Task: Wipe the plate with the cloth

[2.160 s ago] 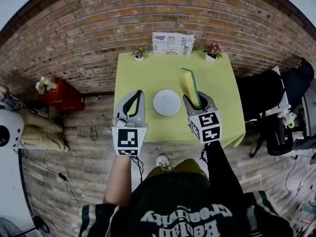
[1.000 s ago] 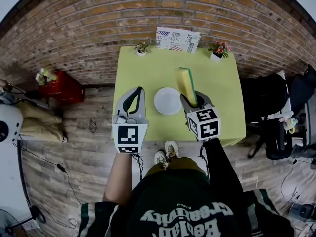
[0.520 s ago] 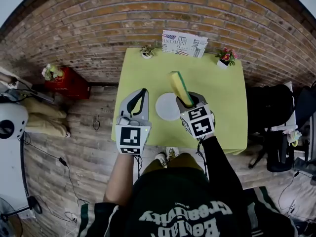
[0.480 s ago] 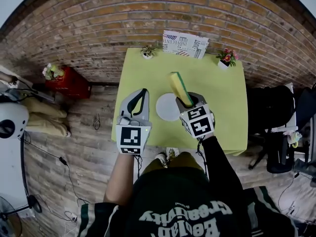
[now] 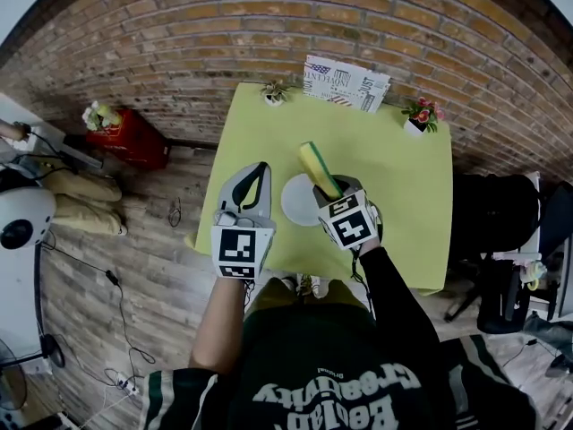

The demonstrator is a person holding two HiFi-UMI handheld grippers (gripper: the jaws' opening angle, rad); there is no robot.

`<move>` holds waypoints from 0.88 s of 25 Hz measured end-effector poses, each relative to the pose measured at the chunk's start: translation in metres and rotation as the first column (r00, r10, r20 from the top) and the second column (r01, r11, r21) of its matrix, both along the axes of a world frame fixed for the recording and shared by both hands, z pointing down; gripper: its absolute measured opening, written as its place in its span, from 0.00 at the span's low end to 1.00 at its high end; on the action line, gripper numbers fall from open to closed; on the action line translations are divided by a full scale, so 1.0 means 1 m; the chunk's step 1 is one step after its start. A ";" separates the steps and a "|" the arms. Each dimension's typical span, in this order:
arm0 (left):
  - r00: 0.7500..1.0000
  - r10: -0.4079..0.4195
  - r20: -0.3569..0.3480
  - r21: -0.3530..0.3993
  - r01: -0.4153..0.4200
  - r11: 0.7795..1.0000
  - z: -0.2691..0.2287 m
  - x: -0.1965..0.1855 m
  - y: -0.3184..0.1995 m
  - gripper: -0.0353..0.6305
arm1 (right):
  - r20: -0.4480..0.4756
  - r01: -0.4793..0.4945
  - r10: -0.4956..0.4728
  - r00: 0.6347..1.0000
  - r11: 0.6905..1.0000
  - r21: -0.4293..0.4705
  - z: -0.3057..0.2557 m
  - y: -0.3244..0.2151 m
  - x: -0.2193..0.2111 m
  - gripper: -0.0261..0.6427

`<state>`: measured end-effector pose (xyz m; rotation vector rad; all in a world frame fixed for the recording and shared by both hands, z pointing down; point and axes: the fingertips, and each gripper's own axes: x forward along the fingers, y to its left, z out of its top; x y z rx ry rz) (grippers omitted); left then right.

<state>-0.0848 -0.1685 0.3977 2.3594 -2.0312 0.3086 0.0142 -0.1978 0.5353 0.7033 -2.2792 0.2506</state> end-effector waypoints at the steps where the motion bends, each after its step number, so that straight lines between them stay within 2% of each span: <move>1: 1.000 -0.004 -0.002 -0.003 0.004 1.000 0.003 0.000 0.000 0.06 | -0.005 0.004 -0.004 1.000 1.000 -0.007 0.004 0.000 0.000 0.24; 12: 1.000 0.012 -0.002 -0.049 -0.012 0.999 0.027 -0.002 -0.008 0.06 | -0.043 -0.006 0.000 0.999 0.990 -0.140 0.045 0.004 -0.010 0.24; 22: 0.997 0.073 -0.030 -0.091 -0.075 0.993 0.046 -0.019 -0.026 0.06 | -0.106 -0.055 0.028 0.994 0.965 -0.258 0.080 0.007 -0.032 0.24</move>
